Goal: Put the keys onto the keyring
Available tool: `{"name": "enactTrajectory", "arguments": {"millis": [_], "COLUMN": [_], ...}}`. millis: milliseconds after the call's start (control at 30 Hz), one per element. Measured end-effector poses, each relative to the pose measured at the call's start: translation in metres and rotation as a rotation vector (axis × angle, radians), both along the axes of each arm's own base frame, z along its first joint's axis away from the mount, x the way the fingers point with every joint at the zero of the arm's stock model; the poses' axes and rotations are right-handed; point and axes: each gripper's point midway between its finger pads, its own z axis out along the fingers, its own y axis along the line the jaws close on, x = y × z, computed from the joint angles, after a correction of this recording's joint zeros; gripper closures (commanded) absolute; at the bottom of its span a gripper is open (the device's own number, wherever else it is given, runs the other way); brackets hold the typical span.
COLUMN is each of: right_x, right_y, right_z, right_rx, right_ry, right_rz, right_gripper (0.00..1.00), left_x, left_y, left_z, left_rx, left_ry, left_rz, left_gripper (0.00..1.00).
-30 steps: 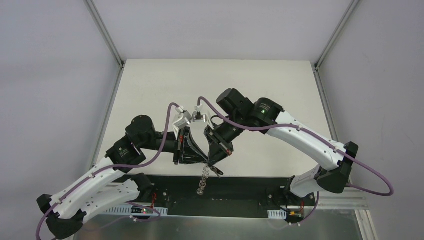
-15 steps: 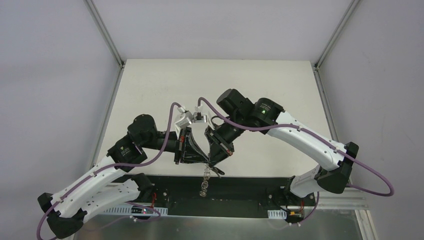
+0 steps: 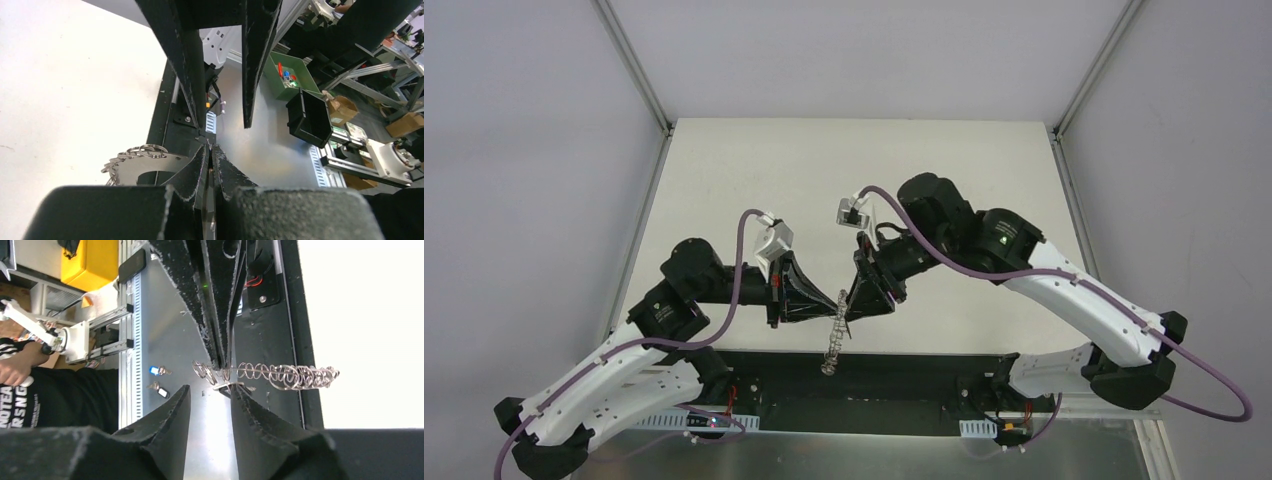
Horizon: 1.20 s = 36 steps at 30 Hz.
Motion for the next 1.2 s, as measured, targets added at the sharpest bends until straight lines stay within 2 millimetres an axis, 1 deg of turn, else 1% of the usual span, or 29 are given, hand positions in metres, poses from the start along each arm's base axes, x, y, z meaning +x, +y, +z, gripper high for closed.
{"name": "enactTrajectory", "arguments": {"millis": [200,333,500,667,867,1033,1200], "right_x": [0.006,0.009,0.006,0.007,0.011,0.009,0.010], "right_y": [-0.007,-0.009,-0.011,-0.013,-0.005,0.001,0.008], "right_z": [0.009,0.008,0.011,0.024,0.043,0.054,0.058], "right_rx": [0.065,0.096,0.196,0.299,0.387,0.443,0.468], "right_ry": [-0.085,-0.149,-0.265,-0.373,-0.444,-0.478,-0.504], "right_rz": [-0.057,-0.084,-0.073,-0.069,-0.067,-0.059,-0.050], "right_gripper": [0.58,0.58,0.59,0.60,0.63,0.68,0.69], "left_x": [0.005,0.006,0.004,0.003,0.002,0.004,0.007], "left_y": [0.000,0.002,0.007,0.014,0.021,0.025,0.030], "left_z": [0.007,0.020,0.037,0.051,0.058,0.060,0.063], "left_rx": [-0.056,-0.121,-0.217,-0.310,-0.397,-0.462,-0.538], "left_ry": [-0.053,-0.109,-0.191,-0.262,-0.316,-0.332,-0.355], "left_rz": [0.028,0.048,0.060,0.088,0.120,0.149,0.185], "left_gripper": [1.00,1.00,1.00,1.00,1.00,1.00,1.00]}}
